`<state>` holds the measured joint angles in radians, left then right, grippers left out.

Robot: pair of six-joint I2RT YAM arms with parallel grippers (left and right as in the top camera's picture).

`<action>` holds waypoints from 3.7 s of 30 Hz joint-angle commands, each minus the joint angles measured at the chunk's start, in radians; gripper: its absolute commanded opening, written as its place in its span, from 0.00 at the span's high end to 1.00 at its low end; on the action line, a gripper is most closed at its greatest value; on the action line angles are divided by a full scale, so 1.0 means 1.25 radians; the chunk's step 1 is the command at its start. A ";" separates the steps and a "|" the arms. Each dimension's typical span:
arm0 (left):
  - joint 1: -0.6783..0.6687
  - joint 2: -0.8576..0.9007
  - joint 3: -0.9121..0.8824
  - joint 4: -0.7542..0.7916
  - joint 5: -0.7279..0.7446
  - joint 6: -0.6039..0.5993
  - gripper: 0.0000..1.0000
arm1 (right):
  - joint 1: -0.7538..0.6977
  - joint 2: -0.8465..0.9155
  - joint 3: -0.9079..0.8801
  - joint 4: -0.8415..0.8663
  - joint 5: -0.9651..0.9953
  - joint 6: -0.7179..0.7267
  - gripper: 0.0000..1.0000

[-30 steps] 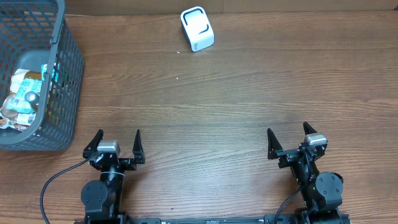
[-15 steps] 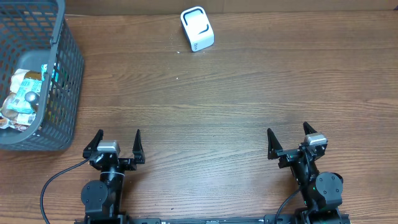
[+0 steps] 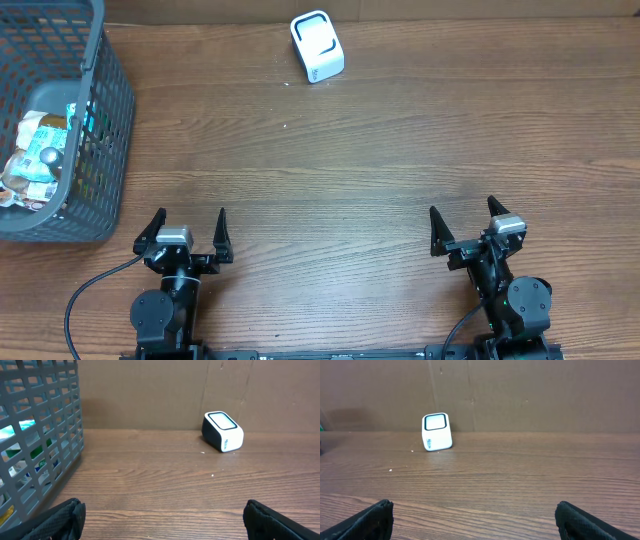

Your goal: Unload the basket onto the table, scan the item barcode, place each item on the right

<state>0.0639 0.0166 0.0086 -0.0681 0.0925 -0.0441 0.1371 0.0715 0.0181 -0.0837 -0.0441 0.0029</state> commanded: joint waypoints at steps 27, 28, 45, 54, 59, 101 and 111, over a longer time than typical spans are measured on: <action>-0.005 -0.010 -0.003 -0.002 -0.017 0.018 0.00 | -0.003 0.002 -0.008 0.002 0.006 -0.003 0.00; -0.005 -0.010 -0.003 -0.002 -0.016 0.018 0.00 | -0.003 0.002 -0.008 0.002 0.006 -0.003 0.00; -0.005 -0.010 0.129 -0.108 -0.002 0.018 0.00 | -0.003 0.002 -0.008 0.002 0.007 -0.003 0.00; -0.005 -0.009 0.228 -0.257 0.004 -0.013 0.00 | -0.003 0.002 -0.008 0.002 0.006 -0.003 0.00; -0.005 0.013 0.271 -0.362 0.025 -0.050 0.00 | -0.003 0.002 -0.008 0.002 0.007 -0.003 0.00; -0.004 0.906 1.254 -0.819 0.092 0.053 0.00 | -0.003 0.002 -0.008 0.002 0.007 -0.003 0.00; -0.004 0.904 1.306 -0.809 0.051 0.054 0.01 | -0.003 0.002 -0.008 0.002 0.006 -0.003 0.00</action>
<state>0.0643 1.1561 1.5955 -1.0897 0.1902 0.0040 0.1371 0.0723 0.0181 -0.0837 -0.0437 0.0025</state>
